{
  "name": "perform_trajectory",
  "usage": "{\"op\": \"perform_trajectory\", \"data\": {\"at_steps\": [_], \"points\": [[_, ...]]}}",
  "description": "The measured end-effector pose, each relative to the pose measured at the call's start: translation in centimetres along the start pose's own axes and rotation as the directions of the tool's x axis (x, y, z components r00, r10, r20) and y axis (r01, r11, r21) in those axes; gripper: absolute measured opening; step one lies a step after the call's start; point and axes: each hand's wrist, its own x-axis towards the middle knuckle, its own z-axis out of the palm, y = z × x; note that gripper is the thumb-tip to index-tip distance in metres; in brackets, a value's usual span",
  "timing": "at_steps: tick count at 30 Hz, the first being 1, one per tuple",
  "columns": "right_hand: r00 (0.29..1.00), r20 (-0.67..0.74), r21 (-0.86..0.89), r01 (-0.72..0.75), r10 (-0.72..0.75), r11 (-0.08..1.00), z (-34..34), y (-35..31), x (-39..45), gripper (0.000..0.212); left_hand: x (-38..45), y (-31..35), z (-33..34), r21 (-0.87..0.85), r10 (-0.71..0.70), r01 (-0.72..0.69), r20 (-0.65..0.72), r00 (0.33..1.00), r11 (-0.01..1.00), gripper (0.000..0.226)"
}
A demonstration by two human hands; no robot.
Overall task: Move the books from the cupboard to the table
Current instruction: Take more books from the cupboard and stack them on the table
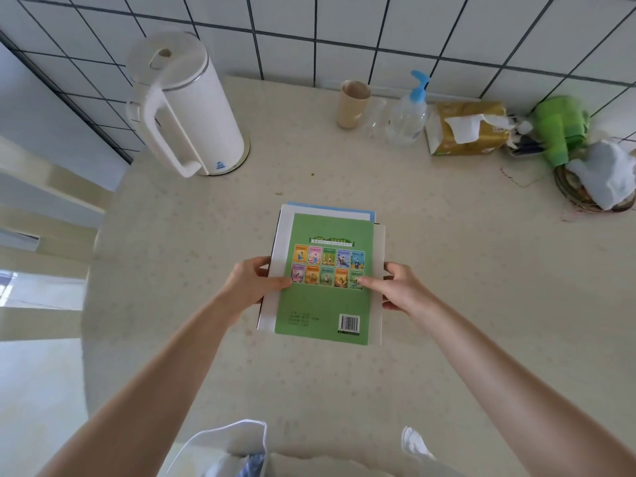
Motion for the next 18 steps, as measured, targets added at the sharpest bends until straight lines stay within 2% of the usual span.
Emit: {"op": "perform_trajectory", "data": {"at_steps": [7,9,13,18], "points": [[0.991,-0.033,-0.086,0.123,-0.127,0.989,1.0,0.4,-0.6,0.064,-0.2,-0.4,0.9,0.036,0.068,-0.064,-0.124,0.990,0.997,0.057],[0.988,-0.043,-0.078,0.147,-0.151,0.986,1.8,1.0,-1.2,0.064,-1.0,-0.8,1.7,0.013,0.081,-0.080,-0.164,0.983,0.997,0.056],[0.978,-0.153,-0.070,0.136,-0.145,0.988,2.9,1.5,-1.5,0.056,-2.0,-1.0,3.0,-0.056,0.086,-0.099,-0.196,0.977,0.993,0.053],[0.973,-0.198,-0.135,0.095,-0.121,0.986,2.2,1.8,-2.2,0.059,-2.8,-0.8,3.4,0.008,0.102,-0.102,-0.180,0.978,0.995,0.055]]}}
